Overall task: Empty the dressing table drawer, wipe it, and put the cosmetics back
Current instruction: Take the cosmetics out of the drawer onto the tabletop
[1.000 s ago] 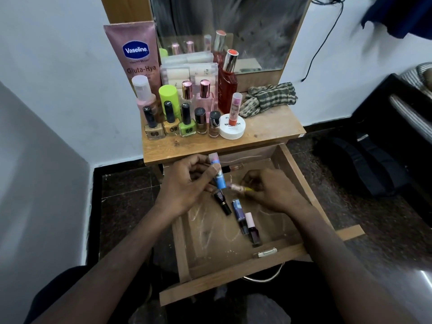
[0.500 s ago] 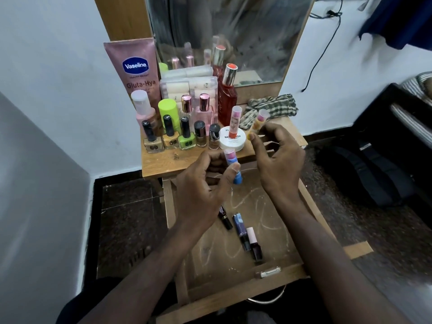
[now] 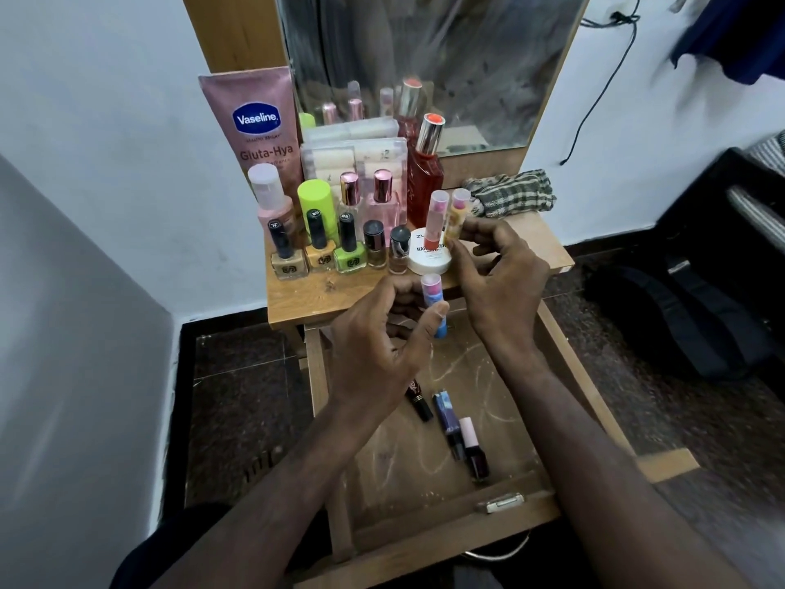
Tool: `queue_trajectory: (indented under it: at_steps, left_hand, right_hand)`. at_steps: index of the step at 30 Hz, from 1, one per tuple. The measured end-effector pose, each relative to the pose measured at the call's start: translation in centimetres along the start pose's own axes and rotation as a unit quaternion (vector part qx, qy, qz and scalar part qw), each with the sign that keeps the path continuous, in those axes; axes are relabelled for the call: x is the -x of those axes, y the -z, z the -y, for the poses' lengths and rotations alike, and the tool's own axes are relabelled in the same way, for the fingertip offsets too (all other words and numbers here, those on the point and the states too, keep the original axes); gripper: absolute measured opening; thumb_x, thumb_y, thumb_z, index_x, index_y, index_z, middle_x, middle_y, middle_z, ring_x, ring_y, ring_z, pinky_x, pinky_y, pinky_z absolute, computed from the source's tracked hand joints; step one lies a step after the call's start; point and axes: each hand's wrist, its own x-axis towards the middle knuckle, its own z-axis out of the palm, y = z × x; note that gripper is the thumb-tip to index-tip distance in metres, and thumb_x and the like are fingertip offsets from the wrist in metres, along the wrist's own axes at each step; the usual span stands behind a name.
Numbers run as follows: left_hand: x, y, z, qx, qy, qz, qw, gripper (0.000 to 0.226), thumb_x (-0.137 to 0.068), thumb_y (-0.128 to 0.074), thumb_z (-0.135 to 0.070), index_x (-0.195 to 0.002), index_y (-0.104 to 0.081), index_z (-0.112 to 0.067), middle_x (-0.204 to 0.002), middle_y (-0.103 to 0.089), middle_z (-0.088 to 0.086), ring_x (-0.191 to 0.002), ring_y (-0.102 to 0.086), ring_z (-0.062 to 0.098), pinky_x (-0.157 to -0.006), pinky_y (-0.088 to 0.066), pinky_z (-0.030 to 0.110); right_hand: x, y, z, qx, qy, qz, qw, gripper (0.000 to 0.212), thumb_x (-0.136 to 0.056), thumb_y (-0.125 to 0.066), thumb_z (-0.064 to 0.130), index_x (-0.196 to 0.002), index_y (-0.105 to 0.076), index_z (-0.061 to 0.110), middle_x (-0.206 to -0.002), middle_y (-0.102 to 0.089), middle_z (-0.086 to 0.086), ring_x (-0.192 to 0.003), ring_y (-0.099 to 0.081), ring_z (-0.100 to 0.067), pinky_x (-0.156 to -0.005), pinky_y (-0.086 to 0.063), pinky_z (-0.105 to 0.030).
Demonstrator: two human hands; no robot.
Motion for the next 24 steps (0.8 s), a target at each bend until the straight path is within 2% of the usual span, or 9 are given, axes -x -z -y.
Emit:
queue_trajectory:
  at_steps: [5,9,15,17,21,22,24]
  left_hand:
    - [0.1,0.0,0.1,-0.005,0.007,0.010,1.000,0.020,-0.097,-0.078,-0.023,-0.112,-0.072,-0.012,-0.096,-0.074,-0.013,-0.088,-0.071,-0.006,-0.076,-0.054,0.011]
    - [0.1,-0.1,0.2,-0.016,0.002,0.026,1.000,0.020,-0.097,-0.079,-0.024,-0.113,-0.071,-0.014,-0.097,-0.073,-0.014,-0.089,-0.070,-0.007,-0.076,-0.051,0.008]
    - [0.2,-0.2,0.2,-0.014,0.005,0.025,1.000,0.020,-0.097,-0.078,-0.024,-0.113,-0.071,-0.014,-0.096,-0.072,-0.017,-0.088,-0.070,-0.007,-0.076,-0.052,0.009]
    - [0.2,-0.1,0.1,-0.006,0.016,0.016,1.000,0.019,-0.097,-0.078,-0.024,-0.112,-0.072,-0.014,-0.094,-0.073,-0.016,-0.088,-0.071,-0.005,-0.075,-0.054,0.010]
    - [0.0,0.2,0.2,-0.003,0.042,-0.010,0.999,0.020,-0.098,-0.078,-0.028,-0.112,-0.073,-0.014,-0.096,-0.076,-0.012,-0.088,-0.073,-0.001,-0.073,-0.059,0.016]
    - [-0.1,0.4,0.2,-0.008,0.039,-0.017,0.999,0.021,-0.098,-0.078,-0.028,-0.112,-0.073,-0.014,-0.096,-0.076,-0.011,-0.089,-0.073,0.000,-0.074,-0.059,0.017]
    - [-0.3,0.6,0.4,-0.015,0.028,-0.023,0.999,0.022,-0.097,-0.079,-0.029,-0.113,-0.074,-0.015,-0.099,-0.075,-0.009,-0.090,-0.073,0.002,-0.074,-0.060,0.020]
  right_hand:
    - [-0.1,0.0,0.4,-0.020,-0.032,-0.010,0.999,0.029,-0.089,-0.083,0.030,-0.115,-0.076,0.018,-0.104,-0.079,0.009,-0.087,-0.074,-0.005,-0.073,-0.063,-0.025]
    - [-0.2,-0.1,0.7,-0.035,-0.036,-0.024,0.998,0.028,-0.088,-0.084,0.033,-0.112,-0.076,0.020,-0.103,-0.079,0.012,-0.089,-0.074,-0.004,-0.074,-0.061,-0.023]
    - [-0.4,-0.3,0.8,-0.019,-0.022,-0.002,1.000,0.027,-0.088,-0.083,0.033,-0.111,-0.077,0.019,-0.103,-0.079,0.012,-0.095,-0.073,0.002,-0.079,-0.062,-0.028]
    - [-0.4,0.0,0.9,-0.022,-0.024,0.010,0.999,0.028,-0.089,-0.083,0.031,-0.113,-0.077,0.019,-0.104,-0.079,0.012,-0.096,-0.073,0.003,-0.081,-0.062,-0.026]
    - [0.6,2.2,1.5,-0.016,-0.009,-0.006,1.000,0.021,-0.093,-0.076,0.023,-0.113,-0.076,0.020,-0.107,-0.077,0.012,-0.097,-0.072,-0.002,-0.071,-0.059,-0.020]
    - [1.2,3.0,1.7,-0.019,-0.001,0.009,1.000,0.020,-0.094,-0.075,0.019,-0.113,-0.075,0.019,-0.107,-0.077,0.012,-0.095,-0.072,-0.004,-0.070,-0.058,-0.020]
    - [2.7,4.4,2.1,-0.036,0.020,0.098,0.994,0.025,-0.093,-0.073,0.012,-0.117,-0.075,0.017,-0.108,-0.076,0.010,-0.094,-0.071,-0.005,-0.073,-0.054,-0.015]
